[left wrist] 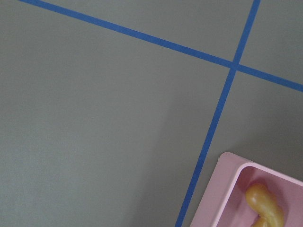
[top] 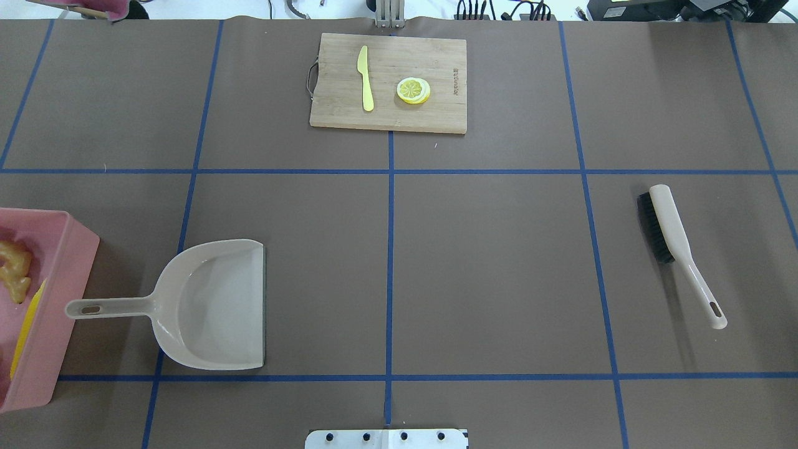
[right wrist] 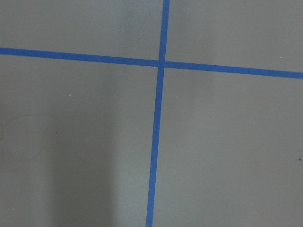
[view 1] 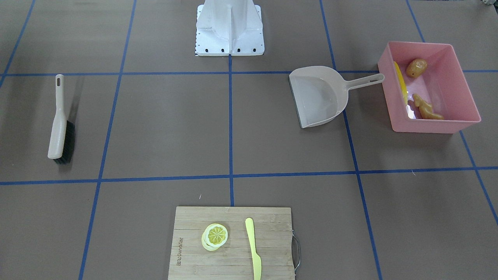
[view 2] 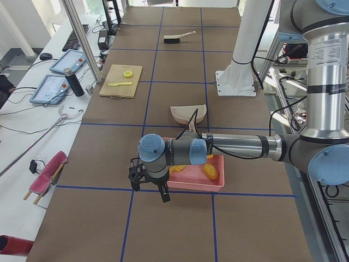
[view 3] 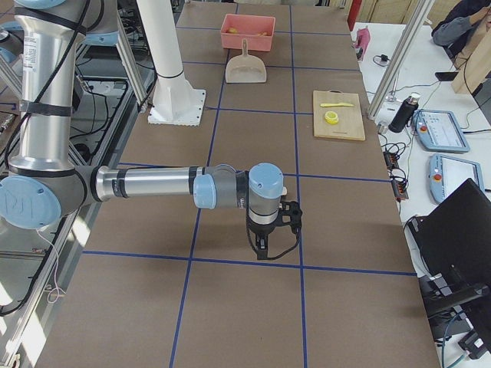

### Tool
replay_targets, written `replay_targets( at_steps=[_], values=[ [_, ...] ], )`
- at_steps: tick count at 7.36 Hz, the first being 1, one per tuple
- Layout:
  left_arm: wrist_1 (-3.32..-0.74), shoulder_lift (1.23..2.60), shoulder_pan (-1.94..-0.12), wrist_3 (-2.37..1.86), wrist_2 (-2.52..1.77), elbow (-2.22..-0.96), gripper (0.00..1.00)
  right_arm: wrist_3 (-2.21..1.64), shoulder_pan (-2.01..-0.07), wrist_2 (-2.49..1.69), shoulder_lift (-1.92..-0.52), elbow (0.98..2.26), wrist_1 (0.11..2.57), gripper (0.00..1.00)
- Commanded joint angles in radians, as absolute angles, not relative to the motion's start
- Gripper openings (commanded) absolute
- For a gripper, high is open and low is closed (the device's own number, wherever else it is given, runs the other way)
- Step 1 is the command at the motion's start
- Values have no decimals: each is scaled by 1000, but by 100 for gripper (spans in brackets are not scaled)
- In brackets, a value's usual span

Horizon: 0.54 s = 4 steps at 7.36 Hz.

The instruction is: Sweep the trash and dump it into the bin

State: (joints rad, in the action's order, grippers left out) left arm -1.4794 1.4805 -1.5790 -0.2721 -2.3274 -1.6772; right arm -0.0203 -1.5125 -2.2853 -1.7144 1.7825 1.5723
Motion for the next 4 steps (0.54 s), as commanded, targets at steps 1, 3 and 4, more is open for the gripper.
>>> replay_targets(
  at_steps=[1, 3, 4],
  values=[
    [-1486, 1471, -1578, -276, -2332, -1666, 98, -21, -1513, -2286, -1713, 1782, 1572, 100],
    [-1486, 1471, -1578, -284, -2335, -1667, 98, -21, -1513, -2284, -1713, 1782, 1572, 100],
    [-1486, 1470, -1578, -282, -2338, -1670, 98, -21, -1513, -2284, -1715, 1782, 1572, 100]
  ],
)
